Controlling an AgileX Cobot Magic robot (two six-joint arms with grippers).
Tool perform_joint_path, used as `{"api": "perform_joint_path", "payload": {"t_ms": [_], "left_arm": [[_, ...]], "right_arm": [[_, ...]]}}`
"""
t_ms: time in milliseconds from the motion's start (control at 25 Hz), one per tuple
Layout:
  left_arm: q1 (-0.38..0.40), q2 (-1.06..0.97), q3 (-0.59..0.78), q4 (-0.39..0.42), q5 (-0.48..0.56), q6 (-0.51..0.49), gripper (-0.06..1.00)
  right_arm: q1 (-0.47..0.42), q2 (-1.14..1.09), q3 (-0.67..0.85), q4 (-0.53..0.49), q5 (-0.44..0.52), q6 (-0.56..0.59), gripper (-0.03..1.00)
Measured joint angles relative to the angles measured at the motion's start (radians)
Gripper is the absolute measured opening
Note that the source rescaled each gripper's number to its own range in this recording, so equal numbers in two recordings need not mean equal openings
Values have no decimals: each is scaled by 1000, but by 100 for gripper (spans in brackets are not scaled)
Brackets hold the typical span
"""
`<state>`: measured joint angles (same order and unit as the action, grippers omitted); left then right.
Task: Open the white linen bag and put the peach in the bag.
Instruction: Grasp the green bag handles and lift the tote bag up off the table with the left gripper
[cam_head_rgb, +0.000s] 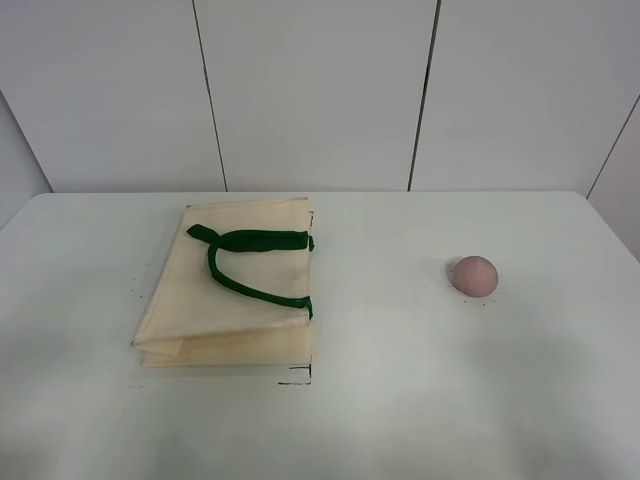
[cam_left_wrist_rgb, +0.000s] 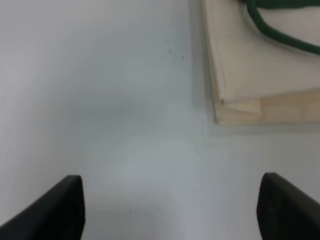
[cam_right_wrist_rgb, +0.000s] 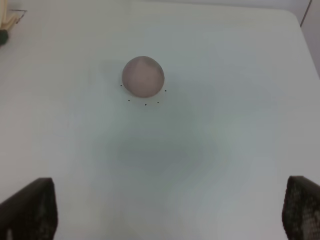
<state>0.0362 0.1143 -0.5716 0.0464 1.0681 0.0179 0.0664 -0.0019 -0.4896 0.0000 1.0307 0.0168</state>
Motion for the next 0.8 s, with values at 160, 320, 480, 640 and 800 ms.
{"api": "perform_joint_path", "payload": {"t_ms": [160,320,480,640,800], "left_arm": [[0,258,-114,0,7,0,100],[0,581,-254,0,4,-7,100],[0,909,-415,0,-27,-26,100],[0,1229,-590,0,-100,-48,100],[0,1499,-772,-8,-135,-80,100]], "right_arm": [[0,0,0,0,0,0,100],[0,0,0,0,0,0,100],[0,0,0,0,0,0,100],[0,0,0,0,0,0,100],[0,0,0,0,0,0,100]]}}
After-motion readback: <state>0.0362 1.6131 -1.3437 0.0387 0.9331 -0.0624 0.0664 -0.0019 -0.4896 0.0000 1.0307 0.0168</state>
